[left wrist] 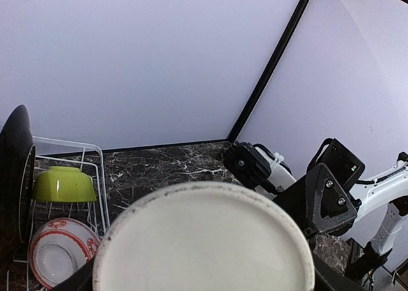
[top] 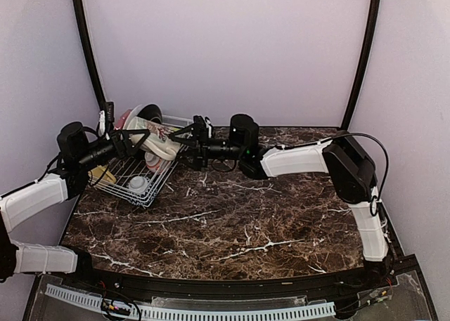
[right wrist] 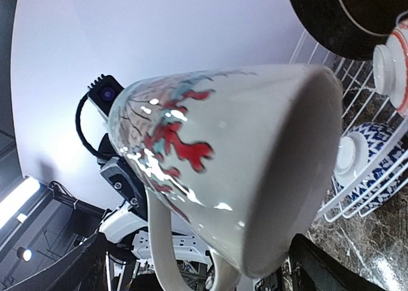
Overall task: Unload the mixed dishes from the dish rack
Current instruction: Pass from the left arm to the right
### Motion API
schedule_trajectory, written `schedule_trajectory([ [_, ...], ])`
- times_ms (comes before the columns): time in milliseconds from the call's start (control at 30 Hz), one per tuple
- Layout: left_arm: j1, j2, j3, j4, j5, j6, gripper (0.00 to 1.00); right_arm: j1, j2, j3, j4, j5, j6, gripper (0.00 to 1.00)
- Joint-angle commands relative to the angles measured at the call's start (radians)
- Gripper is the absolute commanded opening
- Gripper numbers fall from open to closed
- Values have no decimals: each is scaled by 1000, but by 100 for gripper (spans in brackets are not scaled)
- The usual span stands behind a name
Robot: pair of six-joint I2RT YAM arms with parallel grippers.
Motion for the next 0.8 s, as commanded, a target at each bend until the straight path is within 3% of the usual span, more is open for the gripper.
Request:
schedule_trajectory([
  [0, 0, -57, -6, 148, -68, 28, 1, 2, -40, -81, 25, 15, 14, 97],
  [167, -7, -38, -4, 180, -45, -14, 1, -13, -76, -123, -35, 42, -93, 99],
  [333, -72, 17, 36, 163, -5, -73, 1, -59, -126, -223, 73, 41, -104, 99],
  [467, -109, 64, 22, 258, 36, -144, 1, -65, -178, -257, 75, 54, -137, 98],
  [767, -130, 150, -22, 494, 47, -291, 1, -49, -170, -272, 243, 47, -42, 71],
])
